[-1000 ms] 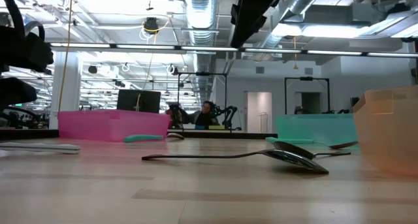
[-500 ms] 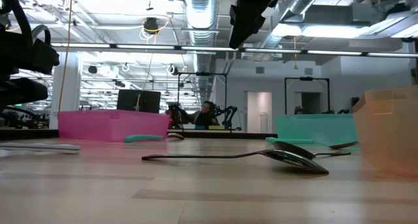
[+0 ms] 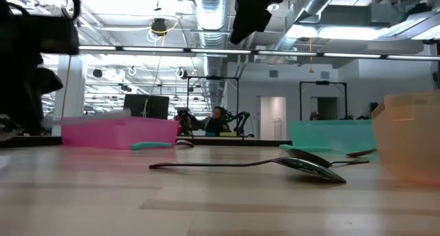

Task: Sort silverware by color (type)
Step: Put the blue patterned spoon into the red bin

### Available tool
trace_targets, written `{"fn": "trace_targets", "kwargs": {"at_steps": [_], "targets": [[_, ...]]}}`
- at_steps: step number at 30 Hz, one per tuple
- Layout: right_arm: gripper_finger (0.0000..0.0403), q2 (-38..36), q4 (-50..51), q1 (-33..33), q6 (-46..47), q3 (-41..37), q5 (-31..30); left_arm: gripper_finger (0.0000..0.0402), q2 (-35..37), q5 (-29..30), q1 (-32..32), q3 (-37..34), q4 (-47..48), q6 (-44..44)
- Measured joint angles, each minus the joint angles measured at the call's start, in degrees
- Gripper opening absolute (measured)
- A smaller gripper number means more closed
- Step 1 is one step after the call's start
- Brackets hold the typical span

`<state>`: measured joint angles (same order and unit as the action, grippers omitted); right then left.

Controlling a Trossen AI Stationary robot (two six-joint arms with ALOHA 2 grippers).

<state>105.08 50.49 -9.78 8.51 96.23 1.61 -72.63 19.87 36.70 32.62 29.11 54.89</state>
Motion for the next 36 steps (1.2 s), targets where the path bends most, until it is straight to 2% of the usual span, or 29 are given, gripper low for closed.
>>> {"fn": "trace_targets", "kwargs": {"at_steps": [5, 10, 16, 19, 23, 27, 32, 36], "targets": [[0.0185, 0.0, -1.9, -0.4, -1.2, 0.0, -0.8, 0.0001, 8.3, 8.6, -0.6, 0.1, -0.2, 3.2], [0.0185, 0.0, -4.6, -0.4, -3.3, 0.0, -3.7, 0.0000, 18.0, 23.2, -0.7, 0.1, -3.2, 4.6], [0.0185, 0.0, -11.6, 0.6, -10.2, 0.0, -7.2, 0.0000, 25.5, 45.3, -1.1, 0.2, -12.3, -5.6], [0.0183, -0.3, -16.2, 2.8, -13.5, 0.0, -7.6, 0.0000, 26.6, 51.4, -2.2, 0.2, -18.1, -12.8], [0.0174, -0.5, -24.6, 6.0, -15.6, 0.0, -5.5, 0.0000, 26.0, 53.7, -4.2, 0.2, -25.4, -22.7], [0.0166, -0.5, -27.9, 9.1, -18.0, 0.0, -3.3, 0.0000, 24.4, 53.1, -7.1, 0.2, -30.4, -29.4], [0.0162, -0.5, -39.3, 13.5, -5.3, 0.5, 0.5, 0.0000, 22.2, 52.5, -10.3, 0.2, -35.6, -36.1], [0.0162, -0.5, -49.9, 14.0, 1.5, 0.6, 1.2, 0.0000, 20.5, 52.6, -12.6, 0.2, -39.1, -40.2]]}}
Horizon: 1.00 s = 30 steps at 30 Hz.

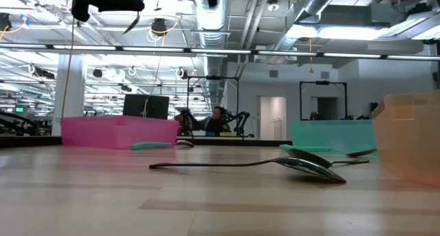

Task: Sort silverware by color (type)
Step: Put the blue patterned spoon into the red bin

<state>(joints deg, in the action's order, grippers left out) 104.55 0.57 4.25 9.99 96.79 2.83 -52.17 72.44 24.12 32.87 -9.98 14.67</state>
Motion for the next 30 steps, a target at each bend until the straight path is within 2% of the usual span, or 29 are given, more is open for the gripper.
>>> {"fn": "trace_targets", "kwargs": {"at_steps": [4, 9, 12, 18, 24, 30], "targets": [[0.0162, 0.6, -8.3, -0.6, 2.1, 0.1, -0.3, 0.0000, -2.0, -0.9, -2.5, 0.0, -5.5, -5.7], [0.0162, 0.9, -7.6, -0.9, 2.2, 0.0, -6.7, 0.0000, -3.7, -2.8, -4.5, 0.0, -11.3, -11.4], [0.0162, 0.9, -8.3, -0.9, 2.2, 0.0, -7.6, 0.0000, -3.8, -2.9, -4.9, 0.0, -12.9, -14.0], [0.0162, 1.0, -9.1, -0.3, 5.4, 0.0, -8.2, 0.0000, -4.1, -3.2, -5.2, 0.2, -14.3, -17.7], [0.0162, 4.0, -10.2, -0.5, 7.0, -0.1, -8.2, 0.0000, -6.8, -4.6, -6.6, 4.2, -14.3, -24.3], [0.0162, 3.9, -10.7, 0.1, 7.1, 0.0, -4.8, 0.0000, -7.2, -6.6, -6.7, 4.8, -12.9, -25.0]]}}
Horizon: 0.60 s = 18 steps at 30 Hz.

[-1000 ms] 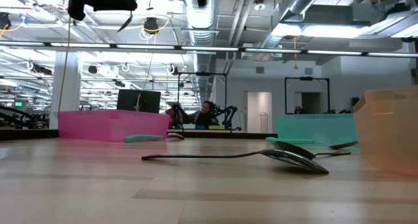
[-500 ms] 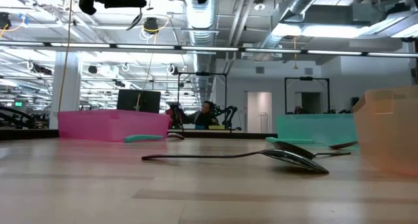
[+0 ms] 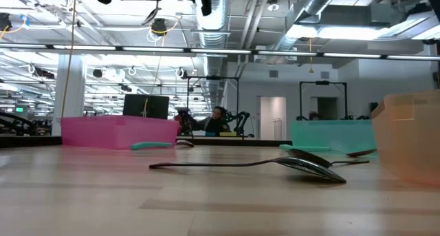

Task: Sort silverware by color (type)
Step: Put the blue patterned spoon into the red bin

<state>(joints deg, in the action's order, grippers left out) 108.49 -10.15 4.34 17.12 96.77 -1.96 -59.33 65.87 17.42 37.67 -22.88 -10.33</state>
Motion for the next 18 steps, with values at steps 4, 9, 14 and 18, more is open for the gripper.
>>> {"fn": "trace_targets", "kwargs": {"at_steps": [4, 9, 14, 18], "targets": [[0.0155, 0.0, 0.0, 0.0, 0.0, 0.0, -0.8, 0.0000, -1.0, -4.6, 0.1, 0.0, -0.4, -0.3], [0.0102, 0.0, 0.9, 0.0, 1.8, 0.0, -0.9, 0.0000, -2.1, -2.9, 0.0, 0.0, -0.6, 0.4], [0.0041, 0.0, 2.5, 0.0, 1.7, 0.0, -1.3, 0.0000, -2.5, -1.5, 0.1, 0.0, -1.1, 0.5], [0.0041, 0.0, 2.9, 0.0, 2.2, 0.0, -1.5, 0.0000, -2.6, -0.8, 0.1, 0.0, -1.0, 0.5]]}}
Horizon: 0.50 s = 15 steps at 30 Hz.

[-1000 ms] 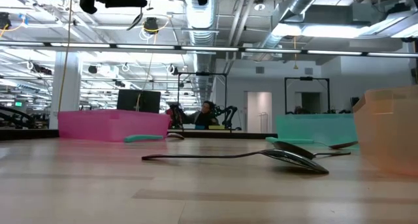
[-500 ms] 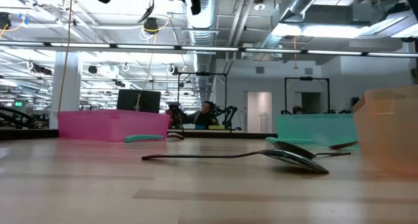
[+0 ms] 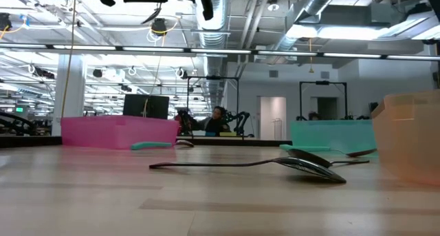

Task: Sort silverware by color (type)
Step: Put the blue patterned spoon into the red bin

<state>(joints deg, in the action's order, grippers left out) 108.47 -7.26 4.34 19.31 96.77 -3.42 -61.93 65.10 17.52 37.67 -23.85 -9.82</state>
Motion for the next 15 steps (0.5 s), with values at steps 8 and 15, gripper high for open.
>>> {"fn": "trace_targets", "kwargs": {"at_steps": [8, 15], "targets": [[0.0041, 0.0, 0.4, 0.4, 0.9, 0.0, 0.2, 0.0017, 0.0, 0.2, 0.4, 0.0, 0.5, -0.2], [0.0041, -1.9, 4.0, 3.3, 3.6, 0.0, 4.2, 0.0059, 0.7, 3.1, 1.8, 0.0, 0.1, 0.6]]}}
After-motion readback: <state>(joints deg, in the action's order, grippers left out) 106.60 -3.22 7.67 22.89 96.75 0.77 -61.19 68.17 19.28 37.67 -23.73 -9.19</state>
